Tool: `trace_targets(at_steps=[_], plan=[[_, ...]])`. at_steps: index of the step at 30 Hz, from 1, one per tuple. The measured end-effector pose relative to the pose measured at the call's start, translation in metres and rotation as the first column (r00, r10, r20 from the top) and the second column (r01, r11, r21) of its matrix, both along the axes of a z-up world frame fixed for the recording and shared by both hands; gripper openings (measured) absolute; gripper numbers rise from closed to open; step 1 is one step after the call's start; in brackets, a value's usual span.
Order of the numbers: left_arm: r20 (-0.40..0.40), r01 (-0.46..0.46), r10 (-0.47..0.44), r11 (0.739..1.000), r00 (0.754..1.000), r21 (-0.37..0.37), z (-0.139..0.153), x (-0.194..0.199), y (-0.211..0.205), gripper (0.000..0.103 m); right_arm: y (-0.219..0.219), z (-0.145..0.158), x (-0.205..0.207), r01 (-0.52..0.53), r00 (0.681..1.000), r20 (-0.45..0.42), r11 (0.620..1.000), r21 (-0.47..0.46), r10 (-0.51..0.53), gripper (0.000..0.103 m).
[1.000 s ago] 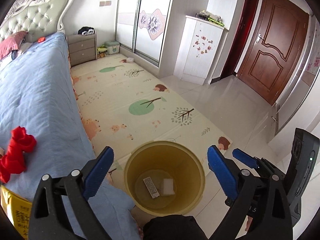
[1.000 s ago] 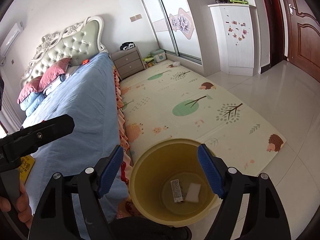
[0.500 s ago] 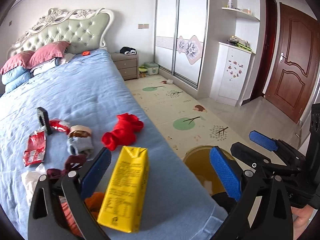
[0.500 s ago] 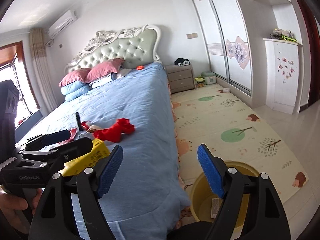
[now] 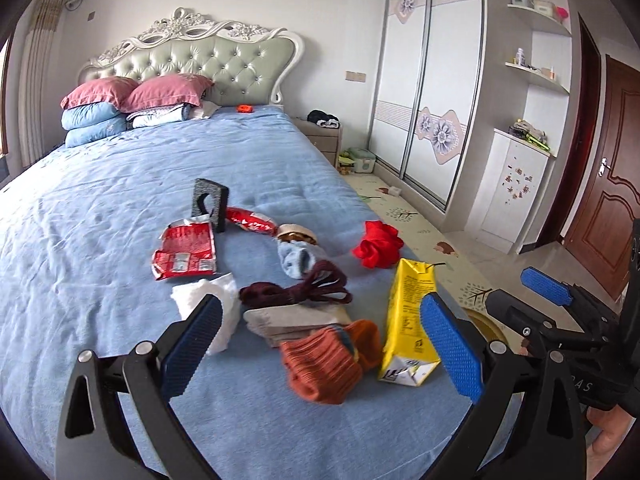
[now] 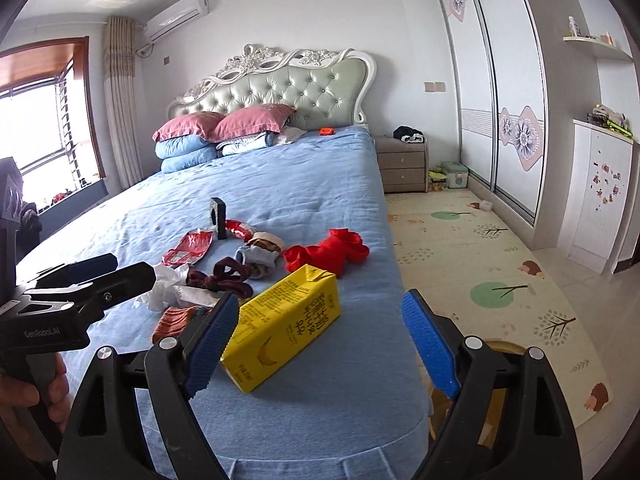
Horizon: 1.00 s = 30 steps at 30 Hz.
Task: Collect trash
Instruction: 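Move both tools back toward the yellow juice carton and orange sock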
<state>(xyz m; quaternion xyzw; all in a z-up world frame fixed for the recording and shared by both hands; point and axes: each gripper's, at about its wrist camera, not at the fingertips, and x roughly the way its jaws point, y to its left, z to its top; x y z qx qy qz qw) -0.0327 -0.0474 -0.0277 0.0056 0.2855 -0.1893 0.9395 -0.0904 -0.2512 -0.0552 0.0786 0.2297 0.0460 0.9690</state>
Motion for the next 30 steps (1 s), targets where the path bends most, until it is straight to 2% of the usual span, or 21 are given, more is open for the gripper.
trace_targets(at_steps=[10,24,26,30], plan=[[-0.041,-0.087,0.085,0.995,0.996,-0.048,-0.020,0.003,0.058,0.099,0.054,-0.016,0.008,-0.018,0.999,-0.039,1.000,-0.014,0.018,0.085],[-0.073,-0.045,0.042,0.998,0.996,-0.040,-0.037,0.007,0.066,0.099,0.068,-0.043,0.040,0.103,0.985,-0.139,0.994,-0.029,-0.106,0.085],[-0.080,-0.036,0.033,0.999,0.996,-0.037,-0.039,0.008,0.063,0.099,0.065,-0.045,0.042,0.113,0.982,-0.150,0.993,-0.023,-0.115,0.083],[-0.087,-0.010,0.009,1.000,0.996,-0.020,-0.043,0.010,0.052,0.099,0.055,-0.049,0.040,0.100,0.979,-0.179,0.995,0.002,-0.099,0.067]])
